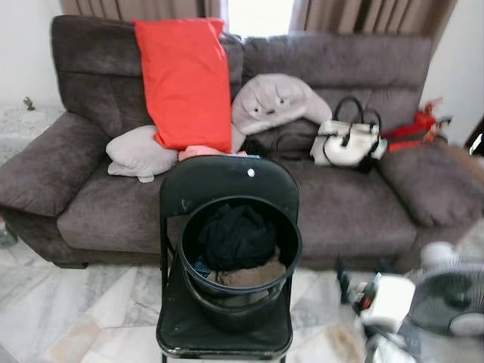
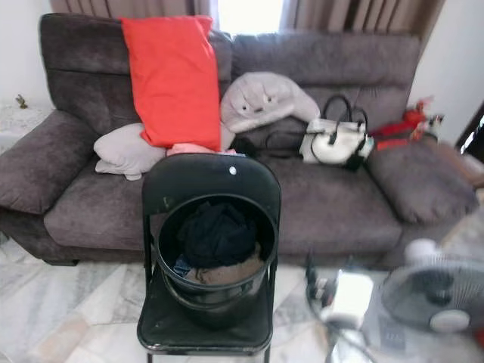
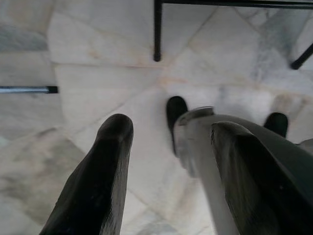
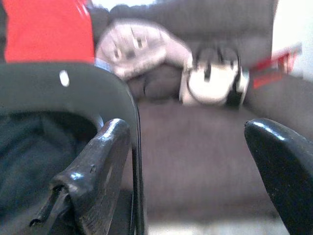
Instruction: Hang hanger
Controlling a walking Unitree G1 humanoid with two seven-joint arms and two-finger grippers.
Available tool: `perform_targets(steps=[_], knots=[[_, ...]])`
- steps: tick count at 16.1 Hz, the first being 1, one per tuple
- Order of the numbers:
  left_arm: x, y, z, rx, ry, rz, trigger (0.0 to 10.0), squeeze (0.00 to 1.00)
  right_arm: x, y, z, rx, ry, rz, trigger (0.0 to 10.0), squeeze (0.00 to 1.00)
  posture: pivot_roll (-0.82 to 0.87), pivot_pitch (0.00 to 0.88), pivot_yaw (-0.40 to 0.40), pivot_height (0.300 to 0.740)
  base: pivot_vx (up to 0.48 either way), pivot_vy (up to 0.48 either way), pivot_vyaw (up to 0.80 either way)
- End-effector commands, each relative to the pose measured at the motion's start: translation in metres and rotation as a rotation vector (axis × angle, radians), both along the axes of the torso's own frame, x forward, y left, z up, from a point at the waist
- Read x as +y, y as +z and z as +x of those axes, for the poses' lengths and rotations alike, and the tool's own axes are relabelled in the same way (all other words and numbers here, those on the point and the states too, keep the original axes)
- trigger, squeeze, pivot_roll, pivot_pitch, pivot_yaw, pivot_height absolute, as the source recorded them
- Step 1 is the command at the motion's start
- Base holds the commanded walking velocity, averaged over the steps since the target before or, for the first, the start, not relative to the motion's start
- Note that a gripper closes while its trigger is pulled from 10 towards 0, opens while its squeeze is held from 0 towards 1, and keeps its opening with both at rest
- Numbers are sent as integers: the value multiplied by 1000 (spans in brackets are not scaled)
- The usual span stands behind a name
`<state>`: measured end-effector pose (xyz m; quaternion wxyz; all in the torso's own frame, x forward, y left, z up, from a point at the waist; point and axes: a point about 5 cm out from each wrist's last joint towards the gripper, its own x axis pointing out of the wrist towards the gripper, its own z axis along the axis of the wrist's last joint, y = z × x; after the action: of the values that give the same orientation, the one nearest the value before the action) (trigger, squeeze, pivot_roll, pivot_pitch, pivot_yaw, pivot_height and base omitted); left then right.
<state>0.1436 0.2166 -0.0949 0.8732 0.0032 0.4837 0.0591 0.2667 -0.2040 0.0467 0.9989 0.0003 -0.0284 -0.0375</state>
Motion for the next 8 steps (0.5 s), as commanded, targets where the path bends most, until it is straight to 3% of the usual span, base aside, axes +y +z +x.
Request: perform_targets(steps=[1,8], knots=[[-1,-4,-12,33,-11,6,10000,0,6,-8,-5,37,11,38,10000,0,-51,0,-35,740,0,0,0],[17,-1,-17,16,-29,50,10000,0,28,14,-1,-11,48,63,10000,0,-31,6,43,740,0,0,0]])
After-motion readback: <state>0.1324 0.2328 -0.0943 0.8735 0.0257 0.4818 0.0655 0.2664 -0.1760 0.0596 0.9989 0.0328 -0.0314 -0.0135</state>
